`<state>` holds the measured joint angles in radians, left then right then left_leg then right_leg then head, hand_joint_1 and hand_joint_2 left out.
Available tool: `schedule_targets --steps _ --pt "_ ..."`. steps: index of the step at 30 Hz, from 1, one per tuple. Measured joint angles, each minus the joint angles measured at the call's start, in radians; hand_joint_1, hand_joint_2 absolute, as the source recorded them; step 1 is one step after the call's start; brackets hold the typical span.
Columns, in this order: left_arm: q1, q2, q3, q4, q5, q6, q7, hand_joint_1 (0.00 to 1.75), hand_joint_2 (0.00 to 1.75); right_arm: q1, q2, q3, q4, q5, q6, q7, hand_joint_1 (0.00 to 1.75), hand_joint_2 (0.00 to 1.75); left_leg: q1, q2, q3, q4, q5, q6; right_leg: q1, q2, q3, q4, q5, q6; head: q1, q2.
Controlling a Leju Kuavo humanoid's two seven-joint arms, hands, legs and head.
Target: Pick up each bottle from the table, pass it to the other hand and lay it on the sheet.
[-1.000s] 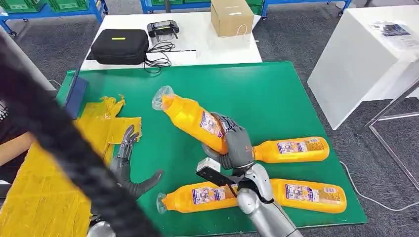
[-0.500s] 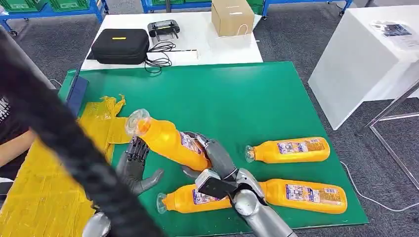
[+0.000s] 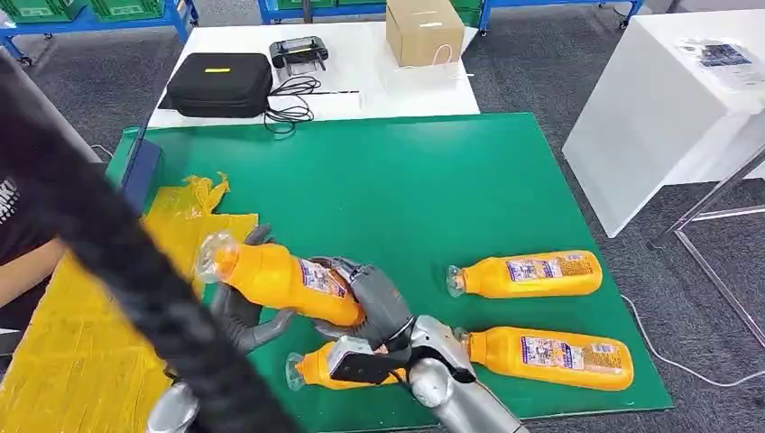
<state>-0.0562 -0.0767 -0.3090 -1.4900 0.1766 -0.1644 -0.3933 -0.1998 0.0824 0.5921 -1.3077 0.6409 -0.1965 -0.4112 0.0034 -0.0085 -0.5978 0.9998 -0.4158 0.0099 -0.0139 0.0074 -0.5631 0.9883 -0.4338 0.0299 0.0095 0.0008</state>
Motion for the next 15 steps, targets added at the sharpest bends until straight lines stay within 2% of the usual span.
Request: schedule_targets --steps 3,4,5,6,7,9,10,11,15 --pt "-0.002 0.000 0.000 0.006 0.008 -0.003 0.001 0.02 1.75 -0.014 0.002 0.034 0.010 0.025 -0.015 0.011 1.75 1.75 0.000 0.000 0.000 0.000 0.000 0.000 0.000 0.000 0.000 0.000 0.000 0.000 0.000 0.000" --pt "-0.002 0.000 0.001 0.009 0.010 -0.002 0.001 0.12 1.75 -0.021 0.002 0.047 0.015 0.024 -0.021 0.017 1.75 1.75 0.000 0.000 0.000 0.000 0.000 0.000 0.000 0.000 0.000 0.000 0.000 0.000 0.000 0.000" --pt "-0.003 0.000 0.001 0.012 0.015 0.004 0.000 0.35 1.75 -0.028 0.002 0.061 0.019 0.017 -0.029 0.024 1.75 1.75 0.000 0.000 0.000 0.000 0.000 0.000 0.000 0.000 0.000 0.000 0.000 0.000 0.000 0.000" --pt "-0.004 0.000 0.001 0.014 0.017 0.011 -0.003 0.26 1.75 -0.034 0.002 0.073 0.024 0.011 -0.032 0.032 1.75 1.75 0.000 0.000 0.000 0.000 0.000 0.000 0.000 0.000 0.000 0.000 0.000 0.000 0.000 0.000" --pt "-0.004 0.000 0.001 0.016 0.016 0.016 -0.006 0.05 1.75 -0.040 0.002 0.082 0.029 0.005 -0.036 0.035 1.75 1.75 0.000 0.000 0.000 0.000 0.000 0.000 0.000 0.000 0.000 0.000 0.000 0.000 0.000 0.000" --pt "-0.004 0.000 0.001 0.018 0.016 0.026 -0.009 0.00 1.75 -0.048 0.000 0.095 0.041 -0.002 -0.038 0.042 1.75 1.75 0.000 0.000 0.000 0.000 0.000 0.000 0.000 0.000 0.000 0.000 0.000 0.000 0.000 0.000" --pt "-0.004 0.000 0.001 0.019 0.017 0.030 -0.010 0.93 1.75 -0.051 0.000 0.097 0.046 -0.004 -0.040 0.044 1.75 1.75 0.000 0.000 0.000 0.000 0.000 0.000 0.000 0.000 0.000 0.000 0.000 0.000 0.000 0.000" --pt "-0.004 0.000 0.001 0.021 0.018 0.032 -0.010 1.75 1.75 -0.054 0.000 0.100 0.052 -0.004 -0.041 0.045 1.75 1.75 0.000 0.000 0.000 0.000 0.000 0.000 0.000 0.000 0.000 0.000 0.000 0.000 0.000 0.000" --pt "-0.004 0.000 0.001 0.024 0.024 0.039 -0.013 1.75 1.75 -0.065 0.000 0.110 0.074 -0.004 -0.050 0.048 1.75 1.75 0.000 0.000 0.000 0.000 0.000 0.000 0.000 0.000 0.000 0.000 0.000 0.000 0.000 0.000"
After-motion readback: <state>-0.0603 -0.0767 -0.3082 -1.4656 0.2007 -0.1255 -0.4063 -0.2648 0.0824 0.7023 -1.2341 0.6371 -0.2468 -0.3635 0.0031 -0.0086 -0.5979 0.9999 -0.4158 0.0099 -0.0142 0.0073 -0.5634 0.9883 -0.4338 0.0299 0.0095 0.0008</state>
